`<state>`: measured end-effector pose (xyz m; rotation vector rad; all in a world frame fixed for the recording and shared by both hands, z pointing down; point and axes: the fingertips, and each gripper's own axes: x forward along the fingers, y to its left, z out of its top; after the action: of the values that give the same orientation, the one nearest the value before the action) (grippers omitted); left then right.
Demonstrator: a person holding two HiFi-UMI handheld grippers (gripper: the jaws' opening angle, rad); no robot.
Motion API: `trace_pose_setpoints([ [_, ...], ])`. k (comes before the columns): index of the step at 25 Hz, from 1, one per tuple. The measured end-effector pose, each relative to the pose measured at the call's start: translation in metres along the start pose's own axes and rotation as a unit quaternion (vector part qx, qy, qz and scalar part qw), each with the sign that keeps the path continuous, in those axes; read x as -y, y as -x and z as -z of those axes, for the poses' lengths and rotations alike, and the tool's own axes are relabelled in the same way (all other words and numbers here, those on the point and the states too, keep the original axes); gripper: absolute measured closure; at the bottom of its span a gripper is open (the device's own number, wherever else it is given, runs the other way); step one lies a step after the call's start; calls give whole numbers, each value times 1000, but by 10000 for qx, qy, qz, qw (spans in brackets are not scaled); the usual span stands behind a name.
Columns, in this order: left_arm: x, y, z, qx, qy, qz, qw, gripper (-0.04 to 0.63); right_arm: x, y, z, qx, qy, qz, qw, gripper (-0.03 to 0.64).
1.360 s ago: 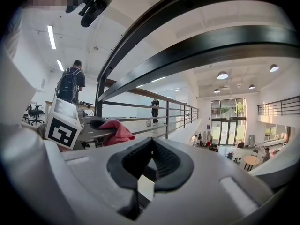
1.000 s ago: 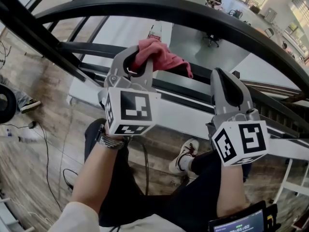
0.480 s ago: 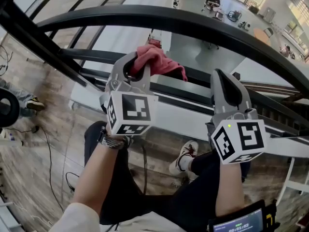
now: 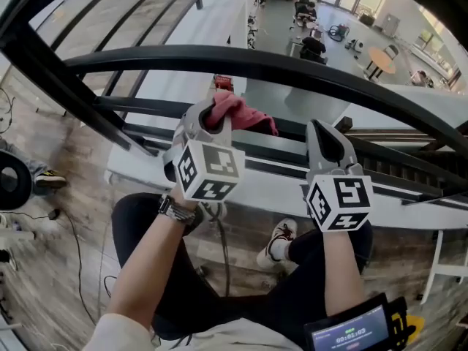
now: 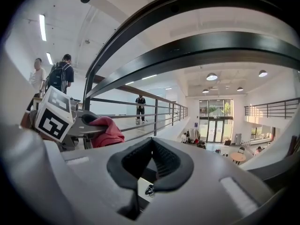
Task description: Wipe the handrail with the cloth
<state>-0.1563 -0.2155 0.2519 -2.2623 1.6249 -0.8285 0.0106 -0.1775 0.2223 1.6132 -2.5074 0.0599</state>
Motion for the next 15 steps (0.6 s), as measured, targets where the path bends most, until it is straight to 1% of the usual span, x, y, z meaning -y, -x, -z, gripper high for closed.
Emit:
trace_pose_setpoints([
  [3, 8, -4, -9, -33, -206, 142, 9997, 574, 5, -1, -2, 51, -98, 98, 9999, 615],
  [5, 11, -1, -3, -68, -266, 240, 9993, 574, -4, 0, -2, 121, 34, 101, 9999, 615],
  [8, 16, 5, 12, -75, -288, 380, 9988, 574, -20, 0, 8, 20, 257, 75, 9996, 615],
  [10, 12, 9, 17, -44, -134, 412, 9990, 574, -24, 2, 6, -59, 302, 65, 9995, 615],
  [12, 8, 15, 15, 24, 122, 393, 9992, 572, -25, 6, -2, -81, 214, 41, 9997, 615],
  [15, 16, 15, 5, 113, 395, 421, 9983, 572, -14, 10, -7, -109, 81, -35, 9999, 615],
])
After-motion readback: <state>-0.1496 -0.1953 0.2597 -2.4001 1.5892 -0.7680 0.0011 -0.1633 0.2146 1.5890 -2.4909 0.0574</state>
